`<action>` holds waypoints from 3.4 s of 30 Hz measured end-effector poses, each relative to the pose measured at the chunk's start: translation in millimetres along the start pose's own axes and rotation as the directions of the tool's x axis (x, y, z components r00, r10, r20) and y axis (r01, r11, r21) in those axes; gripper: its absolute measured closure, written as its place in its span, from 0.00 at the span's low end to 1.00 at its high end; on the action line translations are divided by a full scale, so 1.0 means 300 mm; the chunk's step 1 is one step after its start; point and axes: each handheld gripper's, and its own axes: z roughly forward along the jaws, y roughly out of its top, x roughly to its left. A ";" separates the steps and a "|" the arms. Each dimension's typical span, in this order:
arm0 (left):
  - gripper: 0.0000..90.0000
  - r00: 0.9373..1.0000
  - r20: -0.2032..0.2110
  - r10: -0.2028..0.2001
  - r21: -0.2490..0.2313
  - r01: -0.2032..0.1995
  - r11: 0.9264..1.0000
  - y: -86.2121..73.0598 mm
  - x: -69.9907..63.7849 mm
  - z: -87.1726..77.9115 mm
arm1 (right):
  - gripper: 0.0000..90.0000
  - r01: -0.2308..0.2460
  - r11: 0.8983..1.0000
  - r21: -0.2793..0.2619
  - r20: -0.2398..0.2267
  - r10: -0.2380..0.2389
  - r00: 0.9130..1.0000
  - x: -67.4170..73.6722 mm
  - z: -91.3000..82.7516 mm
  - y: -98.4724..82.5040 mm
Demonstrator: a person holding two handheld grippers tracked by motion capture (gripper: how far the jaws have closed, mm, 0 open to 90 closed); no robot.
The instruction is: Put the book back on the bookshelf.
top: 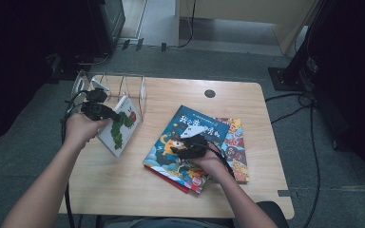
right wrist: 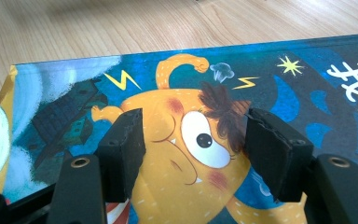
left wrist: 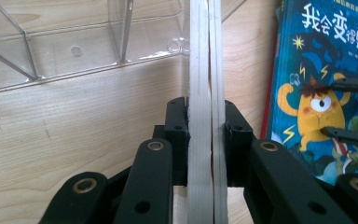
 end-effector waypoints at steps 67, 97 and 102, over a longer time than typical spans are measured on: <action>0.82 0.971 -0.132 -0.199 -0.110 0.185 0.977 0.313 -0.051 0.122 | 0.42 -0.007 1.000 -0.004 0.009 0.007 1.000 0.002 0.001 0.000; 0.70 0.998 -0.052 -0.031 -0.112 0.025 0.993 0.214 -0.121 -0.005 | 0.42 -0.007 1.000 -0.006 0.010 0.007 1.000 0.001 0.001 0.000; 0.68 1.000 -0.027 -0.007 -0.109 0.004 0.994 0.164 -0.133 0.001 | 0.42 -0.012 1.000 -0.002 0.011 0.012 1.000 0.003 -0.001 -0.002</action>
